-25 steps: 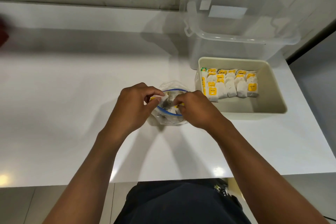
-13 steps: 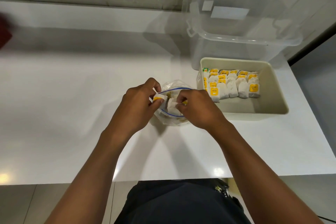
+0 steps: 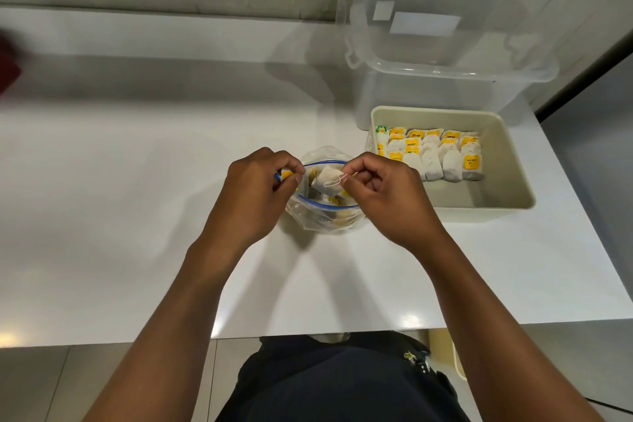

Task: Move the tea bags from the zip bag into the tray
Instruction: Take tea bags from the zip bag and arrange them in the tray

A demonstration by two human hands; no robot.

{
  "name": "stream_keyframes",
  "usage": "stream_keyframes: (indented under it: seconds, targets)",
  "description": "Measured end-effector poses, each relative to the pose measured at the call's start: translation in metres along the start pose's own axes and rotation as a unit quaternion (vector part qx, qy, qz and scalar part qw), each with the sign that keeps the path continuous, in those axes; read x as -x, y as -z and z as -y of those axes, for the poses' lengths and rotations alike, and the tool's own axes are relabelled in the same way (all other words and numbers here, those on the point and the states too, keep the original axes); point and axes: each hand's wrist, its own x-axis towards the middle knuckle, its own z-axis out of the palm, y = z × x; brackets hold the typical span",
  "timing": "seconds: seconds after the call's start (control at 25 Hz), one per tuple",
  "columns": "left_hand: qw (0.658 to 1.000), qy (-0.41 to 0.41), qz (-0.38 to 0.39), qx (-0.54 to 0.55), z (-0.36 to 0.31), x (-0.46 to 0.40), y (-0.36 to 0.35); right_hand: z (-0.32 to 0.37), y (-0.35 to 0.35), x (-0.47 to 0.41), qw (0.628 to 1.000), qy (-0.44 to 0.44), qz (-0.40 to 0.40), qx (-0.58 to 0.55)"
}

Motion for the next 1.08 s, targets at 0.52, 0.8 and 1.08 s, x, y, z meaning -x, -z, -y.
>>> stream_keyframes:
  seconds: [0.52, 0.8, 1.08]
  targets:
    - [0.999, -0.030, 0.041, -0.001, -0.009, 0.000, -0.002, -0.004, -0.007, 0.006, 0.992, -0.029, -0.106, -0.066]
    - [0.997, -0.033, 0.063, -0.032, -0.015, -0.001, 0.000, -0.005, -0.007, 0.013, 0.998, -0.018, -0.059, -0.007]
    - [0.999, -0.007, -0.008, 0.042, -0.061, -0.016, 0.006, -0.003, 0.045, 0.004, 0.998, 0.015, -0.053, -0.039]
